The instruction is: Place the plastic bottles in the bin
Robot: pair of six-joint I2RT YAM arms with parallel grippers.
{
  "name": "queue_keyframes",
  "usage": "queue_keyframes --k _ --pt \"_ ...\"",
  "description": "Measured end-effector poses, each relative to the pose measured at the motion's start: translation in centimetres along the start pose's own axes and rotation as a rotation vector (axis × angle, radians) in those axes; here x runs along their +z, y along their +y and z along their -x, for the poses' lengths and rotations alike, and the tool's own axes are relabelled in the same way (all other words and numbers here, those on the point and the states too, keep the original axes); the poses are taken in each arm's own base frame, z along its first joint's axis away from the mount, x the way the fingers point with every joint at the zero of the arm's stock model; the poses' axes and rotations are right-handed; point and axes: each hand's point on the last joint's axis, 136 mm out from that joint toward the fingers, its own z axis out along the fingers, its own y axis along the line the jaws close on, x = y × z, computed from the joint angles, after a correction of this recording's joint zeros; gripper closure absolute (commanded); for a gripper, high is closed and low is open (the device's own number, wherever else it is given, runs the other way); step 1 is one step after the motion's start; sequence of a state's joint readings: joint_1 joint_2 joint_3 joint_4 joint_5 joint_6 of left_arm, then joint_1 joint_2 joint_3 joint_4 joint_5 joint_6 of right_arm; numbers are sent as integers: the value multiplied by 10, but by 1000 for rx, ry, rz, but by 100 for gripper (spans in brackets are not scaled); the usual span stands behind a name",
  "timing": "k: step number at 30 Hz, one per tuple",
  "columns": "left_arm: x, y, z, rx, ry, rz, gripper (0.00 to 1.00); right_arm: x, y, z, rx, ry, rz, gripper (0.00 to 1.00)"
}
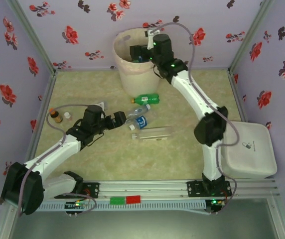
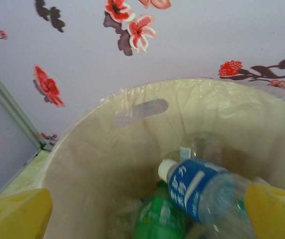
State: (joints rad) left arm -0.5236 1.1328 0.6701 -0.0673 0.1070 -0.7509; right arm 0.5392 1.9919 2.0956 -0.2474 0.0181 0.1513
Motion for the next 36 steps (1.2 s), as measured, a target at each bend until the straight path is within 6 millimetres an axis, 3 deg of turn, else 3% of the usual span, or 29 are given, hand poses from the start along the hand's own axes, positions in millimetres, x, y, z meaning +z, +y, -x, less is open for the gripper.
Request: queue_keyframes --k 4,7,10,16,19,21,26,36 --pt "0 -6 8 16 -11 -7 0 -68 4 5 -22 -23 26 1" --pt "3 -10 13 32 -14 -10 0 -111 2 -19 -29 -1 37 0" --pt "8 -11 15 44 -9 -6 0 -138 -3 -72 -28 84 47 0" --pt "14 -11 14 55 2 -1 0 -195 -15 -235 56 377 33 0" --pt "17 -10 13 54 8 4 0 -226 -17 -279 113 435 31 1" --pt "21 -7 10 52 19 12 1 -238 -18 -287 140 420 27 0" --pt "36 -2 1 17 59 13 0 -238 -24 -285 147 374 5 0" --pt "38 -12 6 -38 41 -36 0 -188 -13 -313 -19 538 66 1"
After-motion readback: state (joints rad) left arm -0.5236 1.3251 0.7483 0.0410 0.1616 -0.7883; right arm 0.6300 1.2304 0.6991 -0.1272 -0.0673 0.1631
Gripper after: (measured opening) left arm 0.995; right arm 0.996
